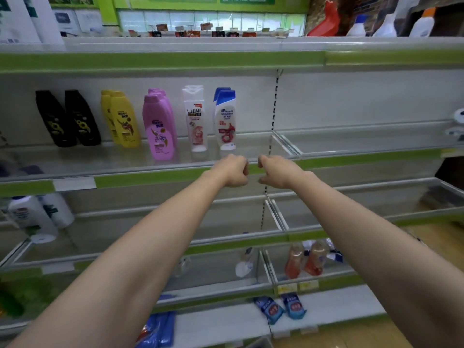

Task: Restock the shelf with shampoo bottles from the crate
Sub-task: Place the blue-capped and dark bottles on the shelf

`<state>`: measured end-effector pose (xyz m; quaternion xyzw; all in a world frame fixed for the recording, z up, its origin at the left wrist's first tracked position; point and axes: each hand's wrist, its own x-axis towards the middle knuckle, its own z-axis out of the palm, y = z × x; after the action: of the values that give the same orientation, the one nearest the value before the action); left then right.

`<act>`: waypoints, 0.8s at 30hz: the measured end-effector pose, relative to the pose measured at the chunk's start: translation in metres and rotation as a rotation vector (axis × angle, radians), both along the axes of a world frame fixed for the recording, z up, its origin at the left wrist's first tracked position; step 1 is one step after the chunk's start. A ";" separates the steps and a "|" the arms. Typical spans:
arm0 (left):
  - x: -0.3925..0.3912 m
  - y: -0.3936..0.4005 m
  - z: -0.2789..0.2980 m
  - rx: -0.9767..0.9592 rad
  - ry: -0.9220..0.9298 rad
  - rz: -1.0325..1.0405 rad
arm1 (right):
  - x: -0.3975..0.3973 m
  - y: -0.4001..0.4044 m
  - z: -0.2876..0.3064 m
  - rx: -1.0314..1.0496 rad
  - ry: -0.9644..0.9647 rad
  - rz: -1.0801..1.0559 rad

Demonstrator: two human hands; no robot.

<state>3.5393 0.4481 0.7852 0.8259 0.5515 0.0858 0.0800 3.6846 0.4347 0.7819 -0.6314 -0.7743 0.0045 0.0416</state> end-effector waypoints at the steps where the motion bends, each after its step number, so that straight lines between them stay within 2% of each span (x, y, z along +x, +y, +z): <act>1: 0.003 -0.004 -0.006 -0.006 0.041 -0.008 | 0.003 -0.005 -0.006 -0.015 0.004 -0.004; 9: 0.024 -0.018 -0.076 -0.188 0.173 -0.117 | 0.024 -0.042 -0.072 -0.177 0.053 -0.087; 14: 0.038 -0.022 -0.140 -0.277 0.239 -0.205 | 0.033 -0.061 -0.131 -0.285 0.083 -0.133; 24: 0.040 -0.067 -0.330 -0.609 0.338 -0.277 | 0.035 -0.121 -0.320 -0.657 0.291 -0.249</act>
<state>3.5790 0.3814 0.4552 0.8334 0.4403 -0.2314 0.2408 3.7193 0.3133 0.4624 -0.6930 -0.6350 0.3370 -0.0534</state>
